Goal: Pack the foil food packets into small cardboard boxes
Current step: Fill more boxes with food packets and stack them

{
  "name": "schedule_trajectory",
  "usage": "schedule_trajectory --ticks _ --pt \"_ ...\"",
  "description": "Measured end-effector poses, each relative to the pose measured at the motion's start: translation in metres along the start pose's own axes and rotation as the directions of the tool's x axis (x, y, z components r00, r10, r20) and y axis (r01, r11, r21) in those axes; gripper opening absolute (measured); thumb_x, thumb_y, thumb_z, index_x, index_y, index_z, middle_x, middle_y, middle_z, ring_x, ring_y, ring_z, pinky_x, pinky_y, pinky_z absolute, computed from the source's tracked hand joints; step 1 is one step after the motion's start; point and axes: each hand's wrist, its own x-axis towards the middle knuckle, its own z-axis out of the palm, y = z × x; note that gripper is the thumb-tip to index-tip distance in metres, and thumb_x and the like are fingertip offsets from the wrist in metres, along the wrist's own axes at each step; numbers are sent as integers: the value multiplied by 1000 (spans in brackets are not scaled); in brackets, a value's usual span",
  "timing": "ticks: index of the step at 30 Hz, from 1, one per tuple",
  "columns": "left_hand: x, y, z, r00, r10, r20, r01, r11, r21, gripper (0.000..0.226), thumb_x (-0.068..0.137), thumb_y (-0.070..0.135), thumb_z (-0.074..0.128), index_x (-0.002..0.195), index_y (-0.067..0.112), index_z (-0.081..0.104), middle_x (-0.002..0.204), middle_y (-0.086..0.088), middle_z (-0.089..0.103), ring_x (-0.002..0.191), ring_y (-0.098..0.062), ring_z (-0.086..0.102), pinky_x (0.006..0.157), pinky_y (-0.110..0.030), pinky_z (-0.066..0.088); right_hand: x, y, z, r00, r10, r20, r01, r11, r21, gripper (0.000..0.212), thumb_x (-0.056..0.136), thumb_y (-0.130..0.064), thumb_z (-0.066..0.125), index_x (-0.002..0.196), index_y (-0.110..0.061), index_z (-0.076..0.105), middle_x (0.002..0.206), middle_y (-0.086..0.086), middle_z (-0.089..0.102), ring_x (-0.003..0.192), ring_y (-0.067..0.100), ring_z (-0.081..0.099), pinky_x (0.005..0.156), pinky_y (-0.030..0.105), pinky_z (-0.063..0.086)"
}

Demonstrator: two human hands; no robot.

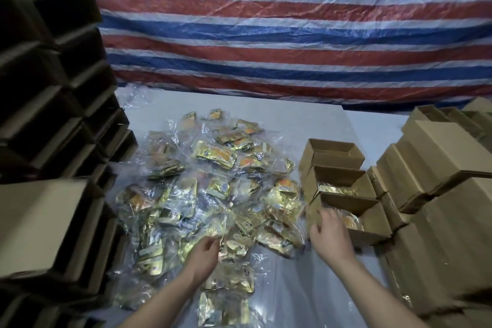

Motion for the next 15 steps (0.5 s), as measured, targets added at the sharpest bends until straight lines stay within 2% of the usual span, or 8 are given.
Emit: schedule_trajectory --ticks 2,4,6,8,10,13,15 --pt "-2 -8 -10 1000 -13 -7 13 1000 -11 31 104 31 41 120 9 57 114 -14 64 97 -25 60 88 -38 48 -6 -17 5 999 -27 27 26 998 52 33 97 -14 51 127 -4 58 119 9 59 112 27 57 90 34 44" --pt "-5 -15 -19 1000 -8 -25 8 1000 -14 27 104 28 42 117 10 57 103 -6 64 89 -17 59 77 -32 48 -13 -33 11 996 -46 79 39 995 90 34 98 -16 49 130 -6 57 123 8 58 113 26 57 91 34 45" --pt "-6 -16 -27 998 4 -65 -4 1000 -6 23 103 24 42 110 11 59 90 2 61 79 -9 56 65 -22 43 -18 -44 18 990 -58 126 44 993 110 30 99 -17 48 125 -7 59 118 6 59 111 25 58 91 35 47" --pt "-6 -14 -34 994 19 -106 -21 1000 -15 24 103 22 41 108 8 60 85 4 59 72 -6 54 57 -18 39 -22 -52 23 985 -62 163 41 991 131 24 98 -17 49 116 -8 62 109 4 62 100 21 61 89 38 51" --pt "-8 -7 -39 989 39 -140 -46 998 -47 26 103 23 42 111 6 60 83 5 59 69 -5 54 54 -16 39 -25 -63 27 979 -69 192 41 988 151 23 99 -20 50 116 -11 63 108 2 65 96 17 62 89 40 53" --pt "-19 9 -49 977 55 -206 -78 992 -104 20 103 28 42 113 19 57 91 10 61 69 -4 58 51 -14 46 -24 -88 32 969 -130 211 85 974 211 25 99 -22 53 120 -14 63 104 -2 67 97 16 64 87 37 54" --pt "-31 20 -59 952 109 -286 -139 986 -88 16 102 29 44 115 29 54 97 19 58 82 0 60 59 -8 46 -23 -114 35 957 -193 216 131 953 274 22 100 -22 54 119 -17 63 100 -7 66 90 5 62 75 23 51"
